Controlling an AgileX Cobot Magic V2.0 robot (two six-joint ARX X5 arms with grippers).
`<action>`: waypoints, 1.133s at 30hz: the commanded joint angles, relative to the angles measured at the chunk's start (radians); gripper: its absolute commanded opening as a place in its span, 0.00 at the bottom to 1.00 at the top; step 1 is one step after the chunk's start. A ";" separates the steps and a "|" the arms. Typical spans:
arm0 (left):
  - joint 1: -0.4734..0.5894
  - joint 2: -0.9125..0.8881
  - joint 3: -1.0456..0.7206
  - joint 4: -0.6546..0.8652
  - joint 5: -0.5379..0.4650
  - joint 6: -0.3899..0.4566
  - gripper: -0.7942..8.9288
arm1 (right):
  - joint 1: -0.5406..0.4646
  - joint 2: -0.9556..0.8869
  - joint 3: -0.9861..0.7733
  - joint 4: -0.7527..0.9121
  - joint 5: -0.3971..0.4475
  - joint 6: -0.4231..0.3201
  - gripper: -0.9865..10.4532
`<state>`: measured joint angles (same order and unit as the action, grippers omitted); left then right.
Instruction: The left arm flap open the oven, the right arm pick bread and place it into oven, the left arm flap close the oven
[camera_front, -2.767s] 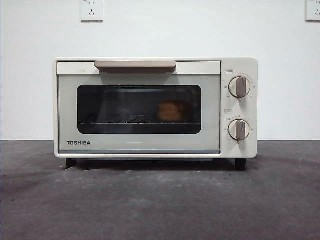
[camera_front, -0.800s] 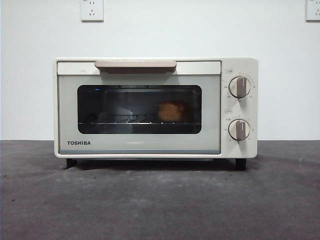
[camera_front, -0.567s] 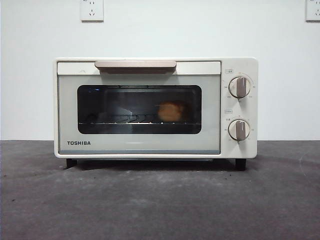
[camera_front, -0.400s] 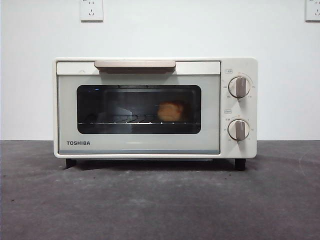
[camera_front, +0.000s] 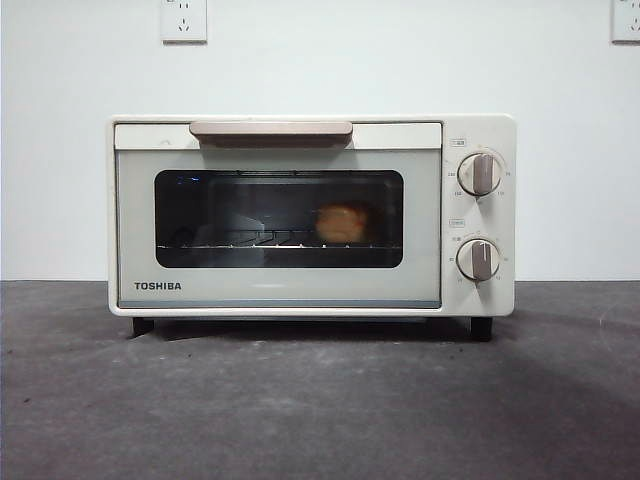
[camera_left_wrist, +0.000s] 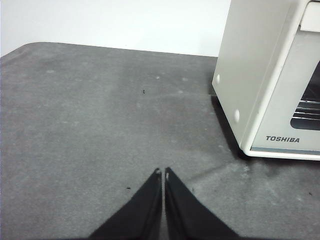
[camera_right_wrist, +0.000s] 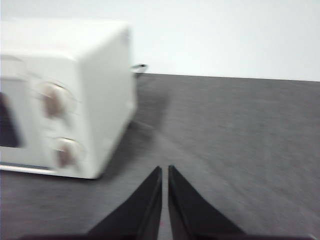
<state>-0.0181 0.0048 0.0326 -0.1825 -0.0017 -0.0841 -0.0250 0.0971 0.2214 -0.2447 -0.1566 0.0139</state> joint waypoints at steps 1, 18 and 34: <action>-0.002 -0.002 -0.021 -0.006 -0.006 0.016 0.10 | -0.022 -0.027 -0.109 0.101 0.036 -0.019 0.10; -0.002 -0.002 -0.021 -0.005 -0.006 0.016 0.10 | 0.020 -0.093 -0.211 0.064 0.210 -0.026 0.10; -0.002 -0.002 -0.021 -0.005 -0.006 0.016 0.10 | 0.023 -0.093 -0.211 0.089 0.183 -0.025 0.10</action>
<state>-0.0181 0.0048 0.0326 -0.1829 -0.0025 -0.0837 -0.0025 0.0051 0.0162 -0.1658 0.0261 -0.0040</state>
